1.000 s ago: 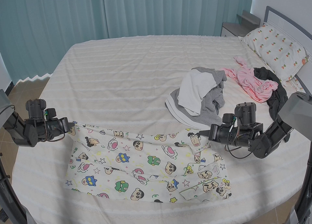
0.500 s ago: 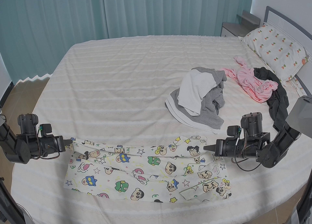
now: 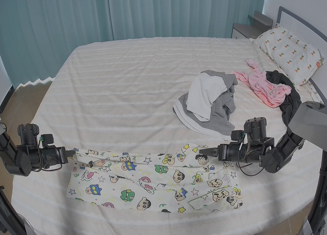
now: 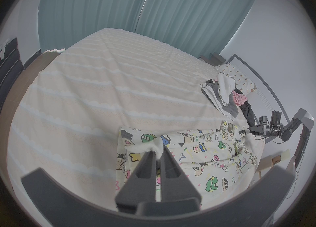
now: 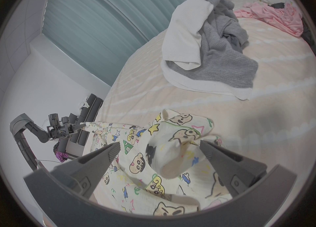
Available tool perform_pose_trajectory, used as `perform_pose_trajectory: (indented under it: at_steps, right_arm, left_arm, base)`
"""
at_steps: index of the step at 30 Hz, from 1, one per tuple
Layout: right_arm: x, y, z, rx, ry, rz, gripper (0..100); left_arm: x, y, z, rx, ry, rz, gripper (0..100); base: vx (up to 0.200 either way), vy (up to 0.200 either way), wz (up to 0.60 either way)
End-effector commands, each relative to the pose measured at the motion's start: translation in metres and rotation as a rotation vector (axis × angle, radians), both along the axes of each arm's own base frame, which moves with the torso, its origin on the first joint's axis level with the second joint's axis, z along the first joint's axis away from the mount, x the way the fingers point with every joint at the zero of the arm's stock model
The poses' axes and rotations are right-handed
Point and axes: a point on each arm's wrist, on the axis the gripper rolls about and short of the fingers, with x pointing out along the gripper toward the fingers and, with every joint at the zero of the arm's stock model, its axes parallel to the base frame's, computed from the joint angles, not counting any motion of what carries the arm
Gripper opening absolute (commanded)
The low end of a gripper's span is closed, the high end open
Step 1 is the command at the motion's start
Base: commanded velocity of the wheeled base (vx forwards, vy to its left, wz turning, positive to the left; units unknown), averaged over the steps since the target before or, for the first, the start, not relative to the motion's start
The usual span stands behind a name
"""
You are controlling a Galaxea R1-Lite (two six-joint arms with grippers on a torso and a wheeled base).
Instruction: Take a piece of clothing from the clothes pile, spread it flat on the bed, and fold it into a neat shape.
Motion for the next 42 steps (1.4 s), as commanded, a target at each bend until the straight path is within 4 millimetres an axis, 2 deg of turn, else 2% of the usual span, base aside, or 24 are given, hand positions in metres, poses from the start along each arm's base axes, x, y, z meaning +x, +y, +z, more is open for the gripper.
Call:
perform_pose_trajectory:
  at_steps: [1, 8, 11, 17, 21, 25, 28, 37, 42]
  right_arm:
    - [0.009, 0.011, -0.012, -0.006, 0.017, 0.021, 100]
    - [0.015, 0.034, -0.022, -0.014, 0.028, 0.074, 100]
    - [0.015, 0.038, -0.023, -0.028, 0.057, 0.080, 100]
    - [0.017, 0.032, -0.022, -0.068, 0.033, 0.048, 100]
    - [0.019, 0.016, -0.009, -0.103, -0.024, 0.020, 100]
    - [0.015, 0.007, 0.004, -0.097, -0.043, -0.001, 100]
    - [0.015, 0.005, 0.006, -0.101, -0.050, -0.003, 100]
    - [0.015, 0.016, 0.004, -0.103, -0.060, 0.029, 100]
    - [0.027, 0.032, -0.001, -0.104, -0.067, 0.057, 100]
  left_arm:
    - [0.000, 0.000, -0.003, -0.004, 0.010, 0.002, 0]
    - [0.000, 0.000, -0.003, -0.003, 0.010, 0.003, 0]
    - [0.000, 0.000, -0.003, -0.002, 0.010, 0.002, 0]
    - [0.000, 0.000, -0.003, -0.001, 0.009, 0.001, 0]
    - [-0.002, 0.000, -0.004, -0.001, 0.016, 0.001, 0]
    - [-0.003, 0.000, -0.005, -0.003, 0.020, 0.001, 0]
    - [-0.003, 0.000, -0.004, -0.003, 0.019, 0.002, 0]
    - [-0.003, 0.001, -0.004, -0.003, 0.016, 0.006, 0]
    - [-0.001, 0.001, -0.003, -0.003, 0.011, 0.006, 0]
  base:
    - [0.000, 0.000, 0.00]
    - [0.000, 0.000, 0.00]
    - [0.000, 0.000, 0.00]
    - [0.000, 0.000, 0.00]
    - [0.000, 0.000, 0.00]
    - [0.000, 0.000, 0.00]
    - [0.000, 0.000, 0.00]
    - [0.000, 0.000, 0.00]
    - [0.000, 0.000, 0.00]
